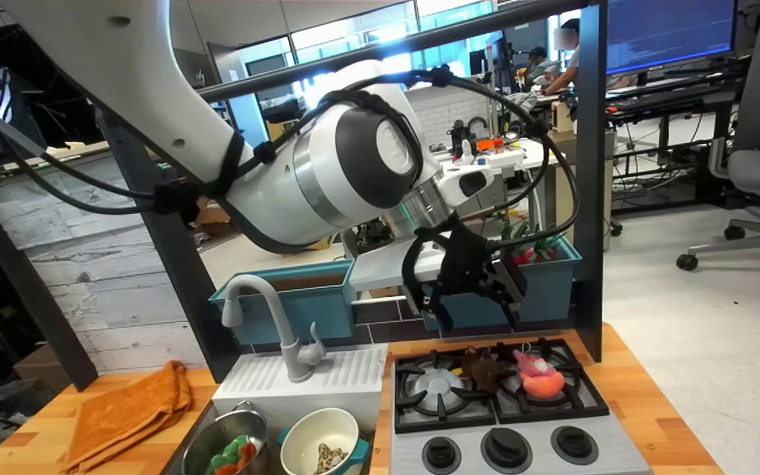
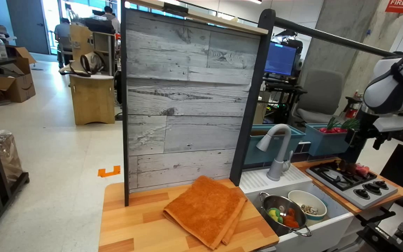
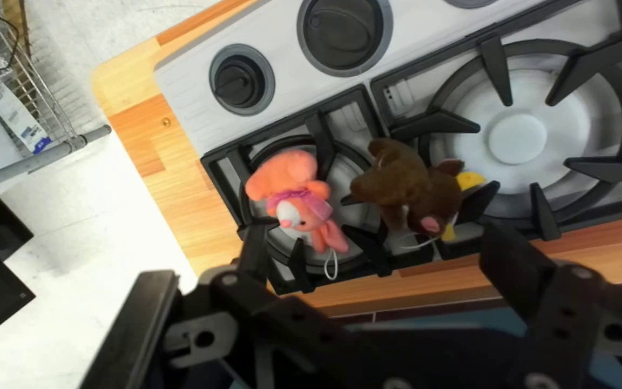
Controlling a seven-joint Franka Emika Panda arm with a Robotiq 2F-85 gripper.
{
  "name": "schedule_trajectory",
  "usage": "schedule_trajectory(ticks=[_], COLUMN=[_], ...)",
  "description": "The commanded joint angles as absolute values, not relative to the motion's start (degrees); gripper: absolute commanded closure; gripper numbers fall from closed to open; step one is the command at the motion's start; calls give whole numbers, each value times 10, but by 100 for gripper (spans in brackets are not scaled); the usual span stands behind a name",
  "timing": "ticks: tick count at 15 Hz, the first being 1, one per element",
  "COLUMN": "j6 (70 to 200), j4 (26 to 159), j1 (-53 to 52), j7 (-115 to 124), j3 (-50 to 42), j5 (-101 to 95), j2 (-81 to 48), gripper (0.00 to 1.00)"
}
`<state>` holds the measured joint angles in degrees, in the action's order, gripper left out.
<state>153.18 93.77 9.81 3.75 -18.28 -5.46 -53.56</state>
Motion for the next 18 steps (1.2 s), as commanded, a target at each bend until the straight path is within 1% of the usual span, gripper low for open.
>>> schedule_trajectory(ticks=[1,6,9,12,13,14,17,18], j6=[1569,1565,1561,1559,1556,1552,1551,1550], j4=[894,843,839,832,827,822,812,811], j1=[102,106,114,115,116,119,126,128], j7=[32,28,15,10,11,12,16,17], j3=[-181,-183,-163,-161,-163,-163,-170,-173], j5=[-74,-75,-68,-69,-68,-66,-67,-67], j2=[-581,-636,-646,-659,-663,-668,-682,-685], gripper=[0,0,0,0,11,26,51,58])
